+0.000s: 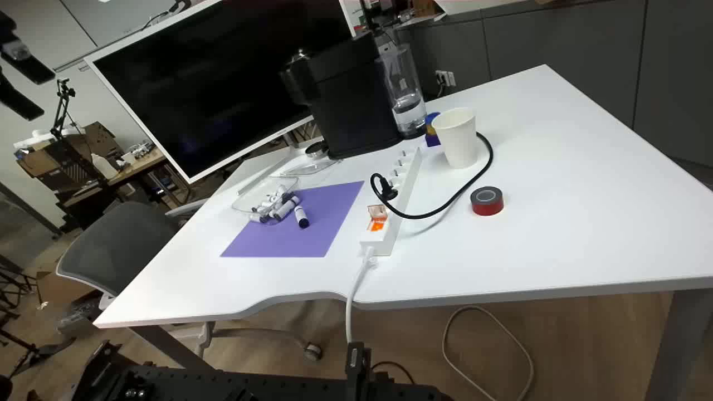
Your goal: Pick up the bottle from the bowl and put it on the table
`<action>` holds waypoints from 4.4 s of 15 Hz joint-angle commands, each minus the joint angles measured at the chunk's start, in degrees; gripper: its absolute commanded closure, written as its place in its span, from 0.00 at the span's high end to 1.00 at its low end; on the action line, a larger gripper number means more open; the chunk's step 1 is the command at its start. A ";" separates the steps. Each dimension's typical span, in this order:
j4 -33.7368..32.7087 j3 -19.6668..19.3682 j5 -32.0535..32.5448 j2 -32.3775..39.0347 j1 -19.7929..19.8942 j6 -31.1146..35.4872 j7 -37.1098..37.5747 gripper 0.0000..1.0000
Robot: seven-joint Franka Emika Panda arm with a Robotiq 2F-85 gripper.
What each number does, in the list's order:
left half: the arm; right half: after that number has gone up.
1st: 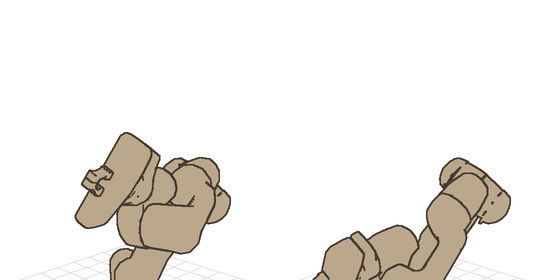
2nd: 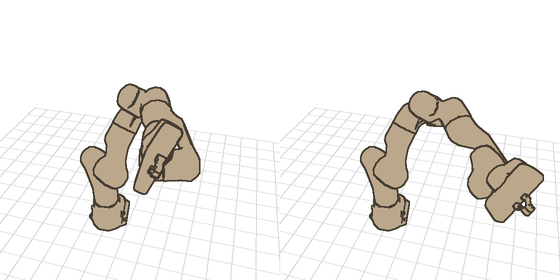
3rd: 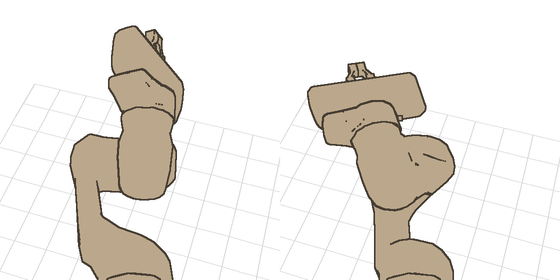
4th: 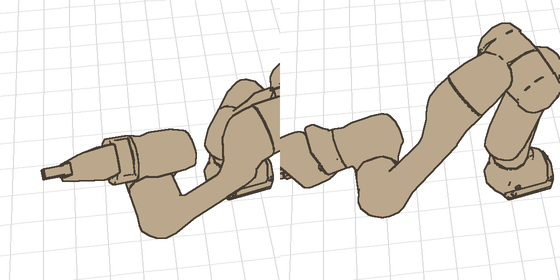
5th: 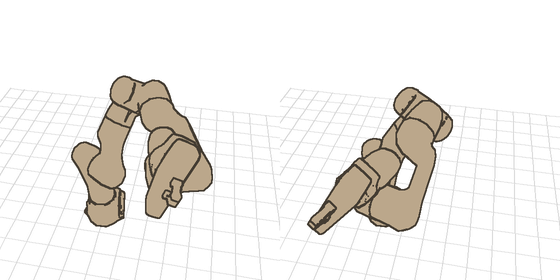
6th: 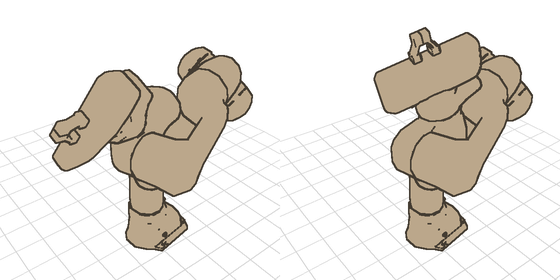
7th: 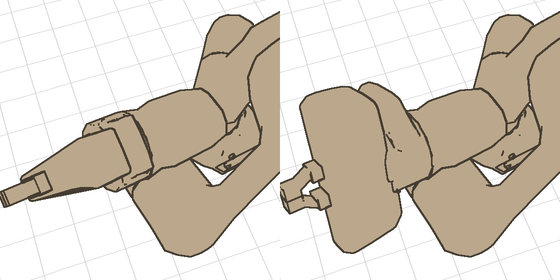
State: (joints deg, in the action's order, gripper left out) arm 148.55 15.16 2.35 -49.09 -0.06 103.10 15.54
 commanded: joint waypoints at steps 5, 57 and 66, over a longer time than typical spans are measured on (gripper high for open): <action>-0.13 -0.84 0.71 0.26 -1.13 -0.13 0.72 1.00; -39.13 -10.63 5.16 83.42 -4.34 42.24 -33.15 1.00; -41.59 -9.70 4.87 88.03 -4.47 44.67 -32.67 1.00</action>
State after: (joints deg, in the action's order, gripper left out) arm 108.81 5.08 6.74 37.62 -4.47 148.07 -19.25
